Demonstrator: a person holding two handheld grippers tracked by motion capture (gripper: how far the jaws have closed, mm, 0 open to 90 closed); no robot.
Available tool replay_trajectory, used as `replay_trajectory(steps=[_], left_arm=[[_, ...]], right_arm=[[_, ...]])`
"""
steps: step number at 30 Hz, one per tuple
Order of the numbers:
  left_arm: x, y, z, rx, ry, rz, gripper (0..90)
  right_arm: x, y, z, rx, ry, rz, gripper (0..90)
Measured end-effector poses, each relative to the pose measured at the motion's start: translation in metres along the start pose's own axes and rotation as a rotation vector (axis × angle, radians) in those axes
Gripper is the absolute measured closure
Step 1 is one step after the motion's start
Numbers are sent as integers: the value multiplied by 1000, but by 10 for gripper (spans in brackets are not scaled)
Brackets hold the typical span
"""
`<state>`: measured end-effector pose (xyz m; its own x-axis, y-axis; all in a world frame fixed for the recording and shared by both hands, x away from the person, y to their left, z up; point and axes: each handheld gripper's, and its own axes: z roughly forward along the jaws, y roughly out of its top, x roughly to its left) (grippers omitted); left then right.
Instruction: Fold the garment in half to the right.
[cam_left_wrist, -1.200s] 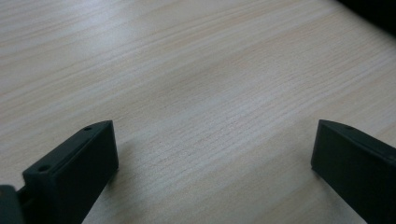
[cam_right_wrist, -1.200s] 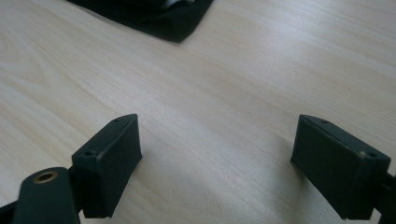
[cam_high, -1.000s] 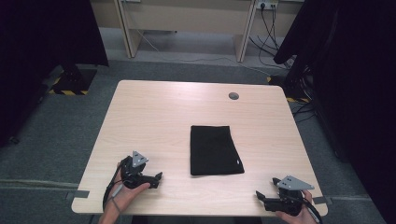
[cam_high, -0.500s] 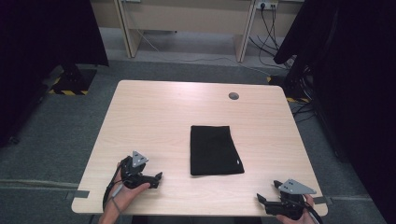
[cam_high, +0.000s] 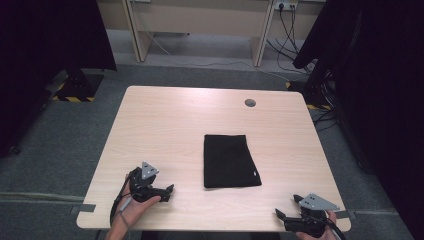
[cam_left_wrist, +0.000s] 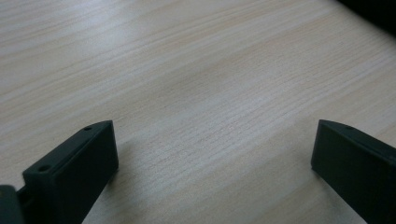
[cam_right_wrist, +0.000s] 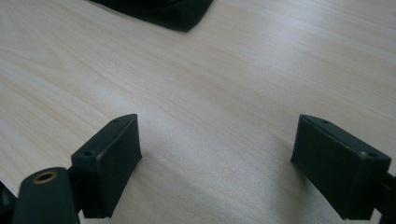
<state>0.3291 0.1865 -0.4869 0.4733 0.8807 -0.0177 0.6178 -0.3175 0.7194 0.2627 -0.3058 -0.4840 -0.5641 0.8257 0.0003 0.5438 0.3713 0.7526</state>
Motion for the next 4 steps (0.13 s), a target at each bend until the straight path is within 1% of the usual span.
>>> replay_trajectory(steps=[4], left_arm=[[0,0,0,0,0,0,0]], right_arm=[[0,0,0,0,1,0,161]])
